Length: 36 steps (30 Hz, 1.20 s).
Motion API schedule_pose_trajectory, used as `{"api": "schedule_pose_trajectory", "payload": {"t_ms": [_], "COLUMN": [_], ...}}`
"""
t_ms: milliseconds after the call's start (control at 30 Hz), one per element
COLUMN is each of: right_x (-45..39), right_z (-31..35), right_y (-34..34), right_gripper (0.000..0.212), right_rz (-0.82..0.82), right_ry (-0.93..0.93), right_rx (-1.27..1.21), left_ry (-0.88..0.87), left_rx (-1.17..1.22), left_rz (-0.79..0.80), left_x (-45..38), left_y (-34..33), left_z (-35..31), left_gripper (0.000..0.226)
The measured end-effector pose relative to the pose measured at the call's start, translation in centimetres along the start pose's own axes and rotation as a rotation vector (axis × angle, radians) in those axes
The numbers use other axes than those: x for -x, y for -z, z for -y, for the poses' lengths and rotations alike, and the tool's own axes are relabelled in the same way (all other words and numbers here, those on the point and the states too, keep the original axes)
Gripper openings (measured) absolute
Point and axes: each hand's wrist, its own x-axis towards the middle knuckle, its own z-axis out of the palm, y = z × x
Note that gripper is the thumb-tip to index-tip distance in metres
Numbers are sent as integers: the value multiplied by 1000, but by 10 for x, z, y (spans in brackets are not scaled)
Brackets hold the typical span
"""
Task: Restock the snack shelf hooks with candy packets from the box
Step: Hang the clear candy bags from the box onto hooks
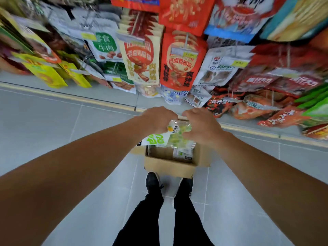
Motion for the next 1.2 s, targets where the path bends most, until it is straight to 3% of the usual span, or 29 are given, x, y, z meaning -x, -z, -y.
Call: {"api": "schedule_pose_trajectory", "payload": {"t_ms": [67, 133, 233, 333, 433, 567, 633, 767, 833, 967, 1033, 1133, 1200], "right_x": [24, 46, 81, 113, 145, 192, 214, 280, 305, 376, 404, 438, 453], "right_z": [16, 27, 35, 29, 18, -4, -19, -54, -67, -97, -110, -128, -135], "right_y": [21, 31, 45, 64, 78, 102, 114, 133, 142, 165, 178, 201, 214], "right_gripper": [51, 33, 27, 18, 7, 20, 11, 11, 10, 15, 19, 71, 64], "right_rz": [1, -49, -170, -215, -309, -436, -487, -610, -649, -695, -714, -754, -756], "right_ry": [7, -71, -184, -267, -322, -420, -448, -391, -364, -243, -194, -134, -103], "right_rx": [58, -60, -191, -331, -542, -753, -879, -1075, -1168, -1280, -1346, -1418, -1464], "left_ry": [-67, -153, -223, -236, -229, -173, -98, -53, -16, -104, -181, -291, -316], "left_rx": [-158, -290, -410, -417, -252, 268, 460, 845, 1046, 1390, 1418, 1363, 1347], "left_rz": [-40, -61, -141, -355, -624, -830, -818, -760, -678, -555, -506, -484, -522], "left_x": [27, 43, 68, 83, 93, 117, 122, 131, 133, 145, 151, 159, 161], "left_y": [30, 52, 79, 110, 127, 127, 116, 91, 86, 85, 91, 106, 122], "left_z": [-16, -32, -54, -74, -91, -133, -155, -213, -235, -306, -337, -384, -407], "left_gripper": [46, 40, 34, 36, 48, 76, 81, 69, 77, 74, 67, 49, 27]}}
